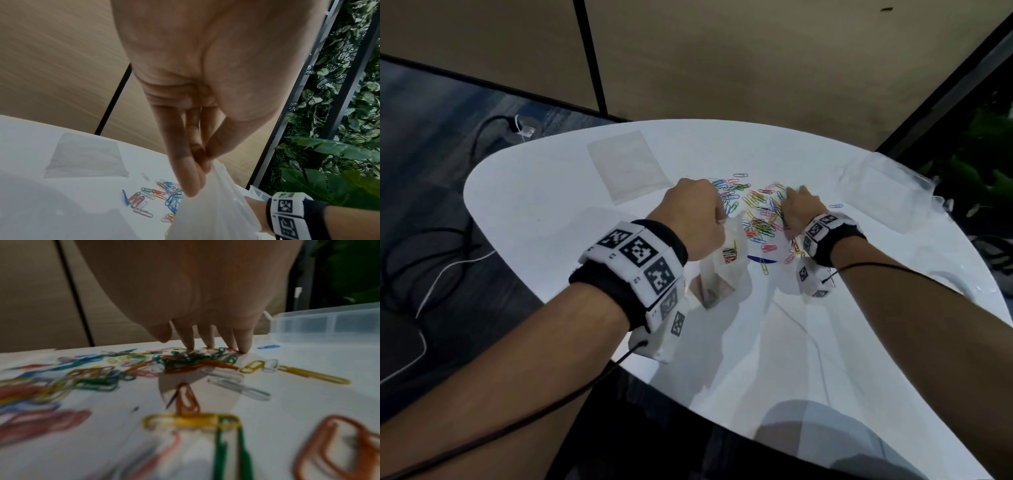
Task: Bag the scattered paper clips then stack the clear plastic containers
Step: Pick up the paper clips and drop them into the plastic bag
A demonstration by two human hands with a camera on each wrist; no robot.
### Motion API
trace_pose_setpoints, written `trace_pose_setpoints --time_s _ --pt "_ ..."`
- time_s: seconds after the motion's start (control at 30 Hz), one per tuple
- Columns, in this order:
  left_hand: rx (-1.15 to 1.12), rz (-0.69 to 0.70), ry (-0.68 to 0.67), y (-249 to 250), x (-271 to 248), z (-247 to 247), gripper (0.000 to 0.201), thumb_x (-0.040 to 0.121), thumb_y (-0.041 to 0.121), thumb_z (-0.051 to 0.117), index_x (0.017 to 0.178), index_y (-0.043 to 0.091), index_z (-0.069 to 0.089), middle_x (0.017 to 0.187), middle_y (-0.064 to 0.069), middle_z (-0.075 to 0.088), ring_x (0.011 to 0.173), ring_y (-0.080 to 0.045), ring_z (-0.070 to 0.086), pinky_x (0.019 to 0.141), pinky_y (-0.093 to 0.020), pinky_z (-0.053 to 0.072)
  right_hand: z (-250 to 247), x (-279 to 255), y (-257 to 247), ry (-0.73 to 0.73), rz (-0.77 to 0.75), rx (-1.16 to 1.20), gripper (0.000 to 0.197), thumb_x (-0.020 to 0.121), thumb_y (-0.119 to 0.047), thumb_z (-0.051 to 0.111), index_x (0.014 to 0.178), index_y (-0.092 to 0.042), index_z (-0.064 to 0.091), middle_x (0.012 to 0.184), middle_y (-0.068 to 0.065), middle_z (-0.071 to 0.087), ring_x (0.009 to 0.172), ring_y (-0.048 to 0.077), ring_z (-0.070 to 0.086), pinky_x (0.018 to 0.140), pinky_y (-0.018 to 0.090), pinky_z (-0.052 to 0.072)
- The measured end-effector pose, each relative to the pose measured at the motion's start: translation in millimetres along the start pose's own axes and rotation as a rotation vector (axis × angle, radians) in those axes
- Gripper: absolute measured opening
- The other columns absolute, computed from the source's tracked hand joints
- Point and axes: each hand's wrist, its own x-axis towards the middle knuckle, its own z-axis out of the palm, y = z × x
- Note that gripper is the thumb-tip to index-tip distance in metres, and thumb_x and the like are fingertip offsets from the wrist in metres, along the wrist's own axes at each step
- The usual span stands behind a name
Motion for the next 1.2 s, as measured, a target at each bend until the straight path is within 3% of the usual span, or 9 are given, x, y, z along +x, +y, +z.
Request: trace_pose_setpoints --time_s 0.17,0.33,0.43,0.6,0.7,0.8,0.9,1.1,1.2 --pt "0.027 0.027 0.003 5 -2 5 0.03 0.09 0.006 0.055 0.11 0.014 0.075 0.091 -0.001 0.061 0.056 -0.005 0.049 0.066 -0.025 0.047 17 -20 -10 0.069 -0.031 0.035 0.059 0.086 -0.011 0.057 0.141 -0.01 0.037 0.135 0.017 0.042 0.118 0.04 0.048 0.094 0.046 0.045" --pt "0.052 0.038 0.007 4 -3 6 0.031 0.09 0.006 0.054 0.111 0.014 0.076 0.092 0.0 0.06 0.056 -0.004 0.047 0.065 -0.024 0.046 10 -30 -14 0.129 -0.011 -0.02 0.015 0.086 -0.002 0.058 0.095 -0.005 0.07 0.095 0.015 0.068 0.086 0.031 0.065 0.068 0.027 0.044" --pt "0.053 0.022 0.005 3 -2 5 0.03 0.09 0.007 0.056 0.111 0.016 0.075 0.096 -0.002 0.063 0.057 -0.005 0.049 0.065 -0.024 0.046 3 -34 -8 0.151 0.083 0.117 0.018 0.085 -0.005 0.059 0.089 -0.008 0.076 0.09 0.013 0.072 0.082 0.029 0.067 0.072 0.029 0.055" --pt "0.044 0.017 -0.037 7 -1 7 0.027 0.09 0.006 0.056 0.108 0.013 0.075 0.078 0.003 0.056 0.059 -0.011 0.052 0.067 -0.026 0.048 -6 -47 27 0.11 0.375 0.821 0.005 0.076 -0.022 0.081 0.077 -0.017 0.081 0.082 -0.001 0.076 0.083 0.017 0.071 0.094 0.034 0.054" --pt "0.043 0.015 -0.061 11 0 11 0.025 0.092 0.008 0.056 0.108 0.011 0.074 0.081 0.001 0.059 0.073 -0.02 0.059 0.068 -0.026 0.05 -29 -72 29 0.074 0.475 1.594 0.018 0.08 -0.008 0.077 0.096 -0.001 0.076 0.091 0.011 0.075 0.078 0.015 0.073 0.08 0.028 0.06" --pt "0.023 -0.01 -0.069 16 0 14 0.021 0.095 0.012 0.057 0.104 0.01 0.076 0.071 0.004 0.057 0.078 -0.025 0.064 0.074 -0.028 0.056 -67 -118 5 -0.068 0.371 1.975 0.025 0.09 -0.004 0.066 0.113 0.006 0.064 0.099 0.013 0.071 0.079 0.013 0.072 0.069 0.016 0.058" --pt "-0.01 -0.028 -0.066 21 -1 17 0.019 0.095 0.014 0.059 0.101 0.01 0.077 0.076 -0.002 0.064 0.086 -0.029 0.073 0.082 -0.034 0.062 -80 -157 -20 -0.175 0.254 2.03 0.027 0.09 -0.003 0.064 0.114 0.008 0.064 0.103 0.013 0.071 0.085 0.013 0.071 0.074 0.017 0.058" --pt "0.004 0.002 -0.071 32 -5 29 0.017 0.092 0.012 0.061 0.092 0.009 0.078 0.071 -0.006 0.072 0.071 -0.027 0.076 0.073 -0.039 0.064 -60 -172 -61 -0.163 0.215 1.87 0.016 0.088 0.002 0.065 0.1 0.013 0.067 0.097 0.02 0.068 0.086 0.021 0.067 0.083 0.027 0.059" --pt "0.026 0.001 -0.062 36 -5 33 0.016 0.089 0.014 0.062 0.085 0.01 0.077 0.074 -0.01 0.072 0.077 -0.029 0.074 0.076 -0.038 0.063 -58 -164 -70 -0.128 0.231 1.747 0.029 0.087 0.003 0.061 0.115 0.012 0.061 0.102 0.016 0.065 0.09 0.021 0.063 0.082 0.026 0.057"
